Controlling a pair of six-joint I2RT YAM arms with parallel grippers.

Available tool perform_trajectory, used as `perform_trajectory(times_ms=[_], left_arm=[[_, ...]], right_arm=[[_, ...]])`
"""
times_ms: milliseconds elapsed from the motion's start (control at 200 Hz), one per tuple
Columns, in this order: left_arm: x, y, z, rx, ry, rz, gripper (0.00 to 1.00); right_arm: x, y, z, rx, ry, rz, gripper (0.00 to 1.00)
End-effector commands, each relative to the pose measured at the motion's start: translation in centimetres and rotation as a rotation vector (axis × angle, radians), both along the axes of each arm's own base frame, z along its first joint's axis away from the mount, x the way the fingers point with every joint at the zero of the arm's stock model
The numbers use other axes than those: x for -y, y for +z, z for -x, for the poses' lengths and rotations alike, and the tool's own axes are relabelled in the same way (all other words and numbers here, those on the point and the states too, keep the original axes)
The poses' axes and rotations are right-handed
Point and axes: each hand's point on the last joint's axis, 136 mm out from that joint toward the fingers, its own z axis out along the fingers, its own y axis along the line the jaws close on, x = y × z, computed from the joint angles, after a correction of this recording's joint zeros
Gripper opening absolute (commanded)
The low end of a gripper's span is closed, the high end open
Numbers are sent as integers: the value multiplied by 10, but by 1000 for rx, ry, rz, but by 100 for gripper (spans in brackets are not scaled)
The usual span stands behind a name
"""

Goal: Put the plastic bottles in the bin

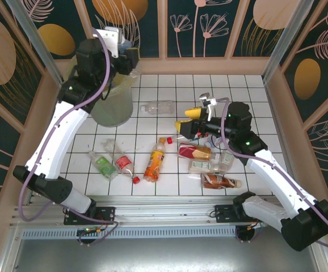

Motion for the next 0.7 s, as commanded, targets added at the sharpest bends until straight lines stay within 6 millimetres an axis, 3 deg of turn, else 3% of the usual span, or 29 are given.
perform_trajectory(times_ms=[0,215,230,390,696], left_arm=[[-44,-15,-21,-54,161,-95,59],[-85,-39,-56,-118,261,-120,59],[-86,-52,-65,-145,267,-128,59],[-114,-88,-91,-243,314,-113,59],[-133,-157,-108,-402,342,-134,61]], right_arm=[[5,20,5,81,-17,-10,99],[6,18,4,78,-28,2,99],[6,17,4,78,-28,4,99],[8,14,4,72,-40,17,99],[13,10,0,67,-82,34,99]])
